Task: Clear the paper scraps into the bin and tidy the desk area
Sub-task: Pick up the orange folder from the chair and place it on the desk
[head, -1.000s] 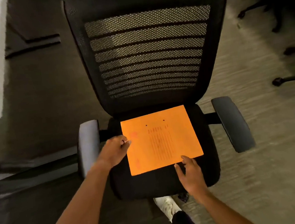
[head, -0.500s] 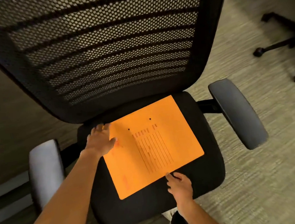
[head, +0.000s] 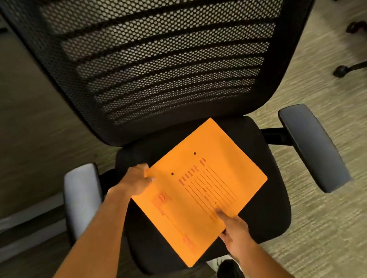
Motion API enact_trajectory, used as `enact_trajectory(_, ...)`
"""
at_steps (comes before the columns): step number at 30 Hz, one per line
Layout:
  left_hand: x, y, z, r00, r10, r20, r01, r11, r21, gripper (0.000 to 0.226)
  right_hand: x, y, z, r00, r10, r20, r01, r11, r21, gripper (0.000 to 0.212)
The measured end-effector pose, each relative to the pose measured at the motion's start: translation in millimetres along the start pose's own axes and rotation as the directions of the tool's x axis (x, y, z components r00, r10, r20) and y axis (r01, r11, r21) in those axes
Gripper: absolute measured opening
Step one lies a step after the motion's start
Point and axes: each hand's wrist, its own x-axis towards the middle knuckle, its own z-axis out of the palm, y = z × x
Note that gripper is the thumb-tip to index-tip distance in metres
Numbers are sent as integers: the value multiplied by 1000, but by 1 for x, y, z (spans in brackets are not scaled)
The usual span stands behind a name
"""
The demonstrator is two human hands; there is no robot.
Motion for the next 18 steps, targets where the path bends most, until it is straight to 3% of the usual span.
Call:
enact_trajectory(6, -74, -4, -2, 998, -17, -68, 11, 997, -80, 43, -46, -5, -5, 996, -84, 23, 86, 993, -79, 48)
enact_trajectory(11, -153, -8, -10, 989, -16, -150, -6, 989, -146, 30, -98, -7, -16, 989, -126, 79, 138, 975, -174, 50)
enact_trajectory(16, -243, -25, -11, 962, -96, -255, 8, 945, -326, 8, -154, -5, -17, 937, -266, 225, 317, 919, -235, 54)
enact_trajectory(18, -282, -37, -6, 935, -166, -313, 18, 904, -427, 15, -177, -3, -14, 904, -305, 299, 385, 884, -265, 59)
